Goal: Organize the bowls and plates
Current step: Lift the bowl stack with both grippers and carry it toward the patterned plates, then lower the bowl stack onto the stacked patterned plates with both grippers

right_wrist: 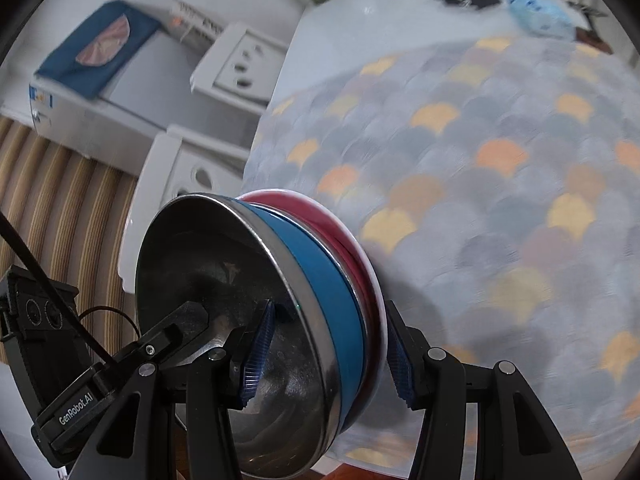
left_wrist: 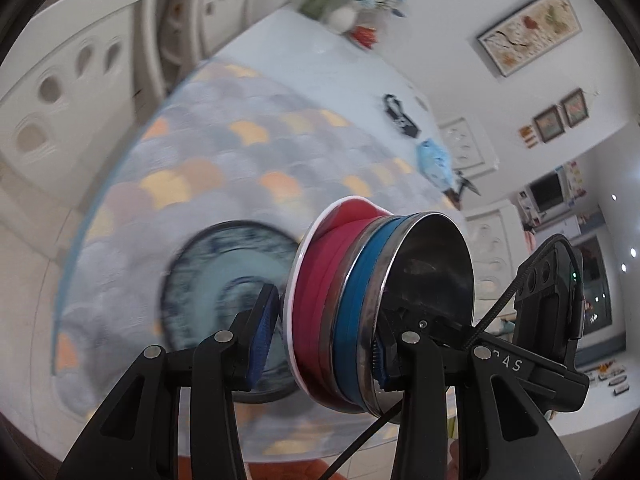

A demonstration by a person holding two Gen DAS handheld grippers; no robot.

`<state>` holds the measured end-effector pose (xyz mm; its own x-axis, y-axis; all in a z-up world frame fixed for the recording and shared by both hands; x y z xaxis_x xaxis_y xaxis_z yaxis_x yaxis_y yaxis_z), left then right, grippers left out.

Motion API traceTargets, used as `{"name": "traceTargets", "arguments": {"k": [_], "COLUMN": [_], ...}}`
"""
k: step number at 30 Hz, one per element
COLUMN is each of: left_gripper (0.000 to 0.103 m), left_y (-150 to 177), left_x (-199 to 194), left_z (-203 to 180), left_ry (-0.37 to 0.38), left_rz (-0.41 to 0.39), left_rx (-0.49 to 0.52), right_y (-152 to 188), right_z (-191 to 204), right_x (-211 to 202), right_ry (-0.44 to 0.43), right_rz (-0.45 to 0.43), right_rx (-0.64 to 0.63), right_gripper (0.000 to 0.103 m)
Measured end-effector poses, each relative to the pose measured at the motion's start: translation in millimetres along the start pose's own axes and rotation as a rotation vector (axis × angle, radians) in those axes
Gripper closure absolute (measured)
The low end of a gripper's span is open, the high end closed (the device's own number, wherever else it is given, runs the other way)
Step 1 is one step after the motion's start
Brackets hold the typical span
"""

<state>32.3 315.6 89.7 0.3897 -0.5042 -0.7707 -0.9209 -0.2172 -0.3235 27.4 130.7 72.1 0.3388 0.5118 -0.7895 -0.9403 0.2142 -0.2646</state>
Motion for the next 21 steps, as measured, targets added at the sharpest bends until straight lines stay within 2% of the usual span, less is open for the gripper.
{"name": "traceTargets", "arguments": {"k": [4,9,21], "left_gripper": [0.067,0.067,0.067], "left_y": [3,10,4], "left_x": [8,24,25], "left_z": [30,46,57], "left_ry": [-0.010,-0.002,0.016], "left_rz": [0.031,0.078,0.072], "left_rx": [-0.029,-0.035,-0.027], "right_y": [8,13,7], "right_z": [7,0,4], "right_x": [35,60,73], "right_ry": [0.014,0.054,0.099], "right_rz": [0.053,0.093,0.074], "right_rx": [0.012,0.039,0.037], "right_gripper": [0.052,0.052,0.052]}}
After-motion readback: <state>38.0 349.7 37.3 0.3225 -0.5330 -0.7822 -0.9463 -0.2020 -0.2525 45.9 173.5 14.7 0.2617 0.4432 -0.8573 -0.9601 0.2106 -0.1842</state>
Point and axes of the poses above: each gripper's, at about its wrist camera, not at the fingertips, and x roughly the way its jaws point, z to its left, y to its underside, the point moved 4 cm from there along x, roughly the way its jaws point, and after that the axes turned 3 degrees about -x, right-handed, at the moved point
